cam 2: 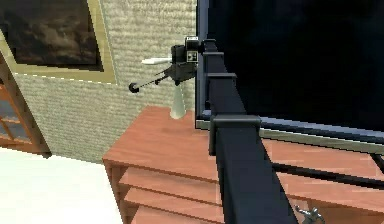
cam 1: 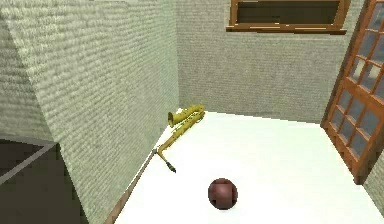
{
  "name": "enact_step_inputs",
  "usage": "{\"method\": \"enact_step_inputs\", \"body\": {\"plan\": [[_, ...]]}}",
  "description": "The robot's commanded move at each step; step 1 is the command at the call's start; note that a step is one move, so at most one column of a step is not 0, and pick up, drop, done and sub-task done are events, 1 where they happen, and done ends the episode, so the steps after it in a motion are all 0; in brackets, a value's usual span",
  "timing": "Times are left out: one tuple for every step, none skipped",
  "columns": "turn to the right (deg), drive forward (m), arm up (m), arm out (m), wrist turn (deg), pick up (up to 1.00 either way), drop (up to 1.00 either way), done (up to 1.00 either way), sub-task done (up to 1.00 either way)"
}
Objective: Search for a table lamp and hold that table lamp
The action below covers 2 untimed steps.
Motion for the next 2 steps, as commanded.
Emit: {"method": "enact_step_inputs", "body": {"plan": [[0.0, 0.0, 0.0, 0.0, 12.0, 0.0, 0.0, 0.0, 0.0], [0.0, 0.0, 0.0, 0.0, 0.0, 1.0, 0.0, 0.0, 0.0]]}}
